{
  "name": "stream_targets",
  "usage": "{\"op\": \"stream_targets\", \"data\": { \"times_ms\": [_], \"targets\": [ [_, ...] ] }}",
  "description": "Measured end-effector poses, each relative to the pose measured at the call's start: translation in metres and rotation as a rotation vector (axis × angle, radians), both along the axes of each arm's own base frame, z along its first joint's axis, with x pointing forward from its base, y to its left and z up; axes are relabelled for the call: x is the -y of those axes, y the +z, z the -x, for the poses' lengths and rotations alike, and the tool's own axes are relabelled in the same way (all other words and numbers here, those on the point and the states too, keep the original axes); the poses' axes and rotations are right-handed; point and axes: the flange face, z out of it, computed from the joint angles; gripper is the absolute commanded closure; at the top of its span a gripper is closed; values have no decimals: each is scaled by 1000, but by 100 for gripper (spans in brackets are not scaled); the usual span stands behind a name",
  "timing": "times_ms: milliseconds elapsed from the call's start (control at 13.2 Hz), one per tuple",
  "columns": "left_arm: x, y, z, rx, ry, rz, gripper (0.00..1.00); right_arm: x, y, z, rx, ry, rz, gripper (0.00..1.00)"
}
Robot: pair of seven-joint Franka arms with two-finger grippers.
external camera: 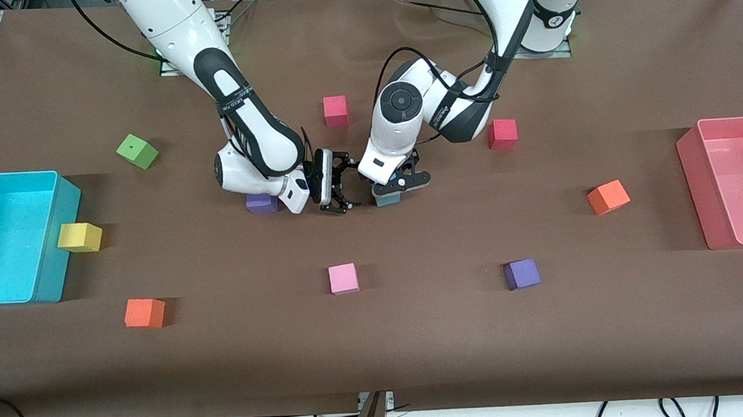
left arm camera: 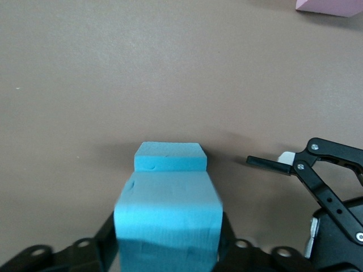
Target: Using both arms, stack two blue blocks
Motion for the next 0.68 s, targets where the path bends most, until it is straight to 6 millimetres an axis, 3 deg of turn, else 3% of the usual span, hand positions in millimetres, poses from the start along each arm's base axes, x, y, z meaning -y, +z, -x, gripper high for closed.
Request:
{"op": "stream_targets", "data": {
  "times_ms": [455, 683],
  "targets": [
    [6, 20, -6, 33, 1, 25, 0, 0, 7, 0, -4, 1, -12, 0],
    [-21, 48, -34, 62, 54, 41, 0, 19, 35, 8, -31, -16, -26, 0]
  ]
}}
